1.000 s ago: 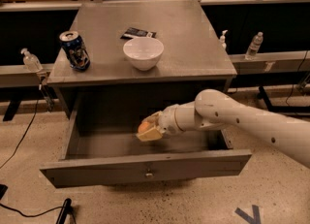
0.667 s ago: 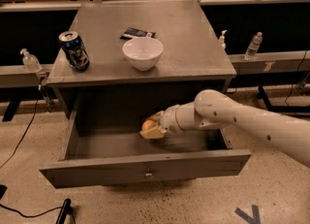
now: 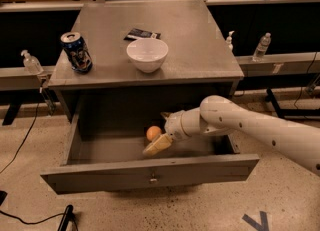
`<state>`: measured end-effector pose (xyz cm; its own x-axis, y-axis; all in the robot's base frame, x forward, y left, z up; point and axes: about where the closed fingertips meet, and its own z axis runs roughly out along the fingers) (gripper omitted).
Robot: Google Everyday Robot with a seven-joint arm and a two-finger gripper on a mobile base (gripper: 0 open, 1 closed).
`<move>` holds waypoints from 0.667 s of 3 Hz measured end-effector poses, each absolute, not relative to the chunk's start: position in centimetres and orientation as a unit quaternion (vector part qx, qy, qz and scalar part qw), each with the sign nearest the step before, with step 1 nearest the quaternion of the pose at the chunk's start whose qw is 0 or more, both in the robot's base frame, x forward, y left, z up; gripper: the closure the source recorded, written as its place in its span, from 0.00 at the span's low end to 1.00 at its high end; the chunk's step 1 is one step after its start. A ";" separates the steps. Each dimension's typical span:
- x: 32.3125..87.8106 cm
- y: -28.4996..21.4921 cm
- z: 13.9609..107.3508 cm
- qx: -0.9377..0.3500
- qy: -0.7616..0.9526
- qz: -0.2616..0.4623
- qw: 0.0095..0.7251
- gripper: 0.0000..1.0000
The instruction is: Place orange into top drawer
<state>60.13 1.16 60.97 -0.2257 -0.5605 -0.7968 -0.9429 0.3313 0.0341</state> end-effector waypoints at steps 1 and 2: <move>60.3 0.6 63.2 -0.505 0.723 0.273 0.384 0.00; 60.2 -2.1 67.3 -0.470 0.704 0.288 0.448 0.00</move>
Offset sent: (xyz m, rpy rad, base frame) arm 0.0028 -0.0654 0.1074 0.3162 -0.1947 -0.1316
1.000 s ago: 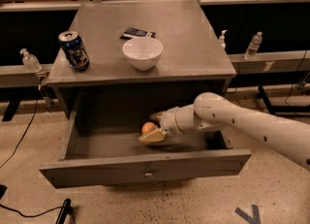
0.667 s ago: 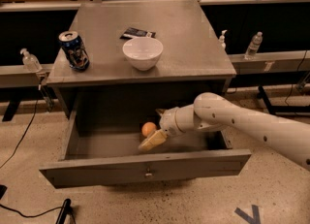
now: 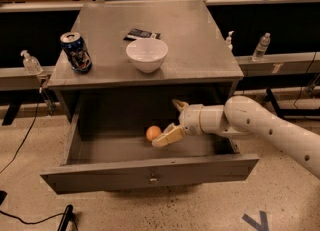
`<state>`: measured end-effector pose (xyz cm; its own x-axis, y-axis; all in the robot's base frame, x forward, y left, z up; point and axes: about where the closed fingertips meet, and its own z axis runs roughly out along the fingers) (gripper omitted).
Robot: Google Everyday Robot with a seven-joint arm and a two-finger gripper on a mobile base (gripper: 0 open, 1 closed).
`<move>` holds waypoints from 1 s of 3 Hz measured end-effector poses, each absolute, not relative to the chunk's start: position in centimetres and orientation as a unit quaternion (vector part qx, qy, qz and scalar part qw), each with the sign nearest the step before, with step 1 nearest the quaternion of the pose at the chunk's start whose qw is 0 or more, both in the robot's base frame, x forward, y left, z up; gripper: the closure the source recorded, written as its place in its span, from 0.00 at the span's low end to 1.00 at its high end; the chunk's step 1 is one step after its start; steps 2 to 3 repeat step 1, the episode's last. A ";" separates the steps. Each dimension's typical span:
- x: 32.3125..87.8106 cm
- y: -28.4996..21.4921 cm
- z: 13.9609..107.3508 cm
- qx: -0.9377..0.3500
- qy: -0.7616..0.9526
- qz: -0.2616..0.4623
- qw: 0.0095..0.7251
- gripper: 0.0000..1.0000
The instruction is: Place orange into top drawer
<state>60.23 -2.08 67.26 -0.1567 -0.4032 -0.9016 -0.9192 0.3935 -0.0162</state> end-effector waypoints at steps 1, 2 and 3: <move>60.2 -1.6 67.1 -0.473 0.704 0.289 0.445 0.00; 60.2 -1.6 67.1 -0.473 0.704 0.289 0.445 0.00; 60.2 -1.6 67.1 -0.473 0.704 0.289 0.445 0.00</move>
Offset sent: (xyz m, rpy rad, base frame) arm 0.0000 0.0000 0.0000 0.0000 0.0000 0.0000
